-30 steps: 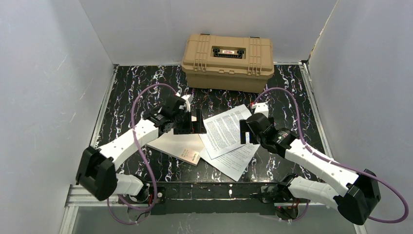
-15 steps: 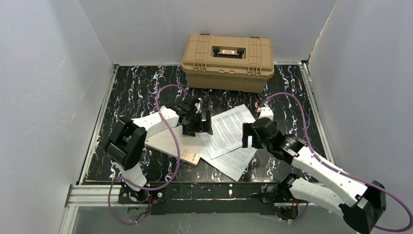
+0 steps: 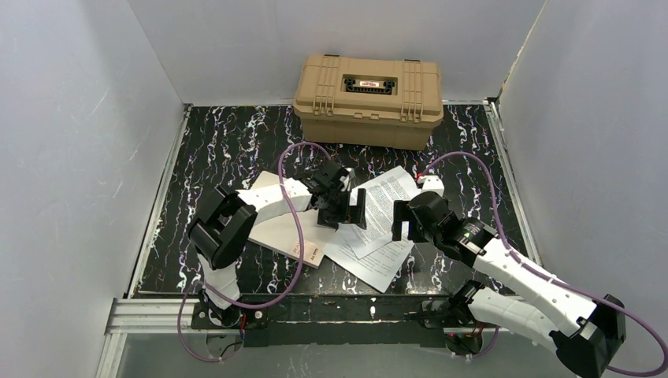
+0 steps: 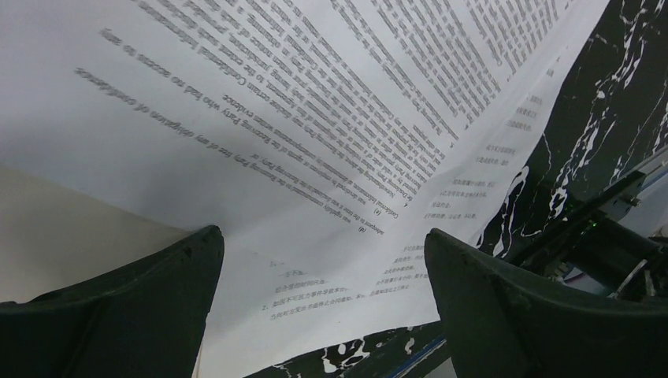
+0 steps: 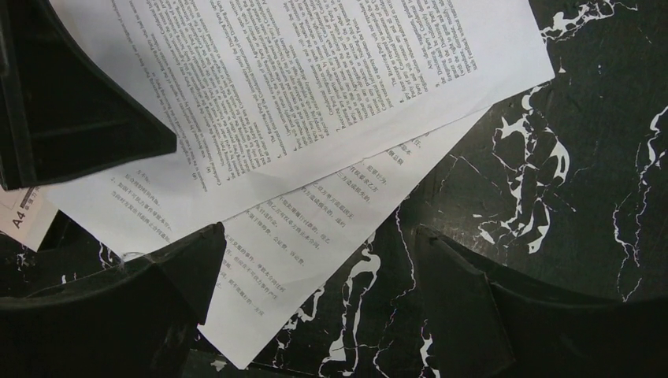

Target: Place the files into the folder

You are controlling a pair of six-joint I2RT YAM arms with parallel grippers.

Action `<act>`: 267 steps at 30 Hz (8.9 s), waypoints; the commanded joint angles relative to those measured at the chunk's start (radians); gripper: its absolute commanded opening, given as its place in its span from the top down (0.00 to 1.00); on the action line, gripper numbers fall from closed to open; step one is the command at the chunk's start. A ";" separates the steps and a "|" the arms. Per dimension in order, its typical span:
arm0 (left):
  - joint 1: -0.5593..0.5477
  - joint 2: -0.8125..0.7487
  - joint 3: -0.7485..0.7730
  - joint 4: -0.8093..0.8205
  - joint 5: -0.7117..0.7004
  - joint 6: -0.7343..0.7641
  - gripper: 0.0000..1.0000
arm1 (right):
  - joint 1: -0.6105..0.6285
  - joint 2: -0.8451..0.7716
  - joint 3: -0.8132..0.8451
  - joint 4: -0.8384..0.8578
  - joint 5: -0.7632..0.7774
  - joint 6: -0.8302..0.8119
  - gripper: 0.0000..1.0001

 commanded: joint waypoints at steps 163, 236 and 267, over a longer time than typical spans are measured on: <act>0.385 -0.412 -0.489 -0.048 0.011 -0.113 0.02 | 0.088 0.646 0.026 0.588 -0.581 -0.109 0.01; 0.358 -0.456 -0.610 0.089 0.141 -0.150 0.19 | 0.025 0.414 -0.154 0.563 -0.436 0.114 0.01; 0.366 -0.473 -0.655 0.206 0.219 -0.200 0.05 | 0.012 0.107 -0.275 0.759 -0.503 0.301 0.01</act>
